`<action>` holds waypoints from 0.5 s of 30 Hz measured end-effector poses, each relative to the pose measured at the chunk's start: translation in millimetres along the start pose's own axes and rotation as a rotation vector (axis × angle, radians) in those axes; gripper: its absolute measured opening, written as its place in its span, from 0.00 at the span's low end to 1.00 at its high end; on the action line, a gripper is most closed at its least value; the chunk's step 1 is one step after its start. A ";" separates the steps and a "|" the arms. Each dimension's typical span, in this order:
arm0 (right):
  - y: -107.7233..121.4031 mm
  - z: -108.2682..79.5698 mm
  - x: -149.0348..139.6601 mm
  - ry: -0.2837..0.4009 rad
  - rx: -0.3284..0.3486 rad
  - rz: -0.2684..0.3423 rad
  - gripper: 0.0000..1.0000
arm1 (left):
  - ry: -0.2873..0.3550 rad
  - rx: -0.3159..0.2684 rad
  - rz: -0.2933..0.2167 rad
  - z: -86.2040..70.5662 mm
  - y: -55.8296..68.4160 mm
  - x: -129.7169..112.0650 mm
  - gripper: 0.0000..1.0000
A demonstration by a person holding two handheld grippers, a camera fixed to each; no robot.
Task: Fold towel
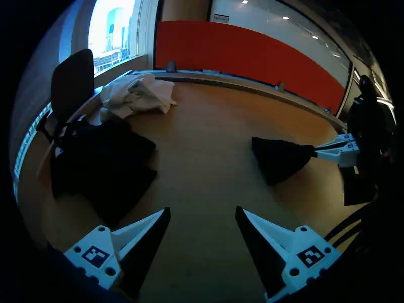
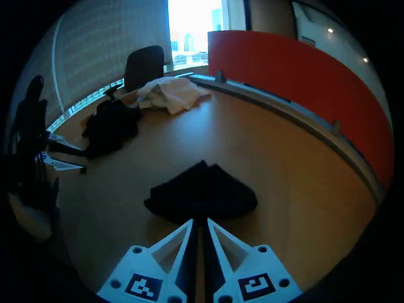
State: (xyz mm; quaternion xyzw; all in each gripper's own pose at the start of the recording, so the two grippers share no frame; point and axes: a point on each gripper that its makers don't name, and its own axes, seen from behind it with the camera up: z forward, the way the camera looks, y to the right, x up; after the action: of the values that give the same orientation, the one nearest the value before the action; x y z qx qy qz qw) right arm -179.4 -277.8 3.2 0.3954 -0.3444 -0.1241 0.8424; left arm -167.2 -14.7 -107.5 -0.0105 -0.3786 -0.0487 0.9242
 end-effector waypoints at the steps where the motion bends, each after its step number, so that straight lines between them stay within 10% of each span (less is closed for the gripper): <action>1: 0.9 -2.8 7.2 0.009 -0.001 -0.008 0.05 | 0.002 0.000 0.000 -0.5 0.1 0.9 0.95; 15: 11.7 -47.1 86.2 0.120 -0.014 -0.061 0.05 | 0.021 -0.012 0.009 -4.1 7.3 13.2 0.96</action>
State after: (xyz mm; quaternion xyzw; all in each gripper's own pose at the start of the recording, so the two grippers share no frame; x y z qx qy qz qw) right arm -85.1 -284.3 32.4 0.4066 -0.2800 -0.1283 0.8601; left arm -154.3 -8.8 -101.0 -0.0174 -0.3687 -0.0471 0.9282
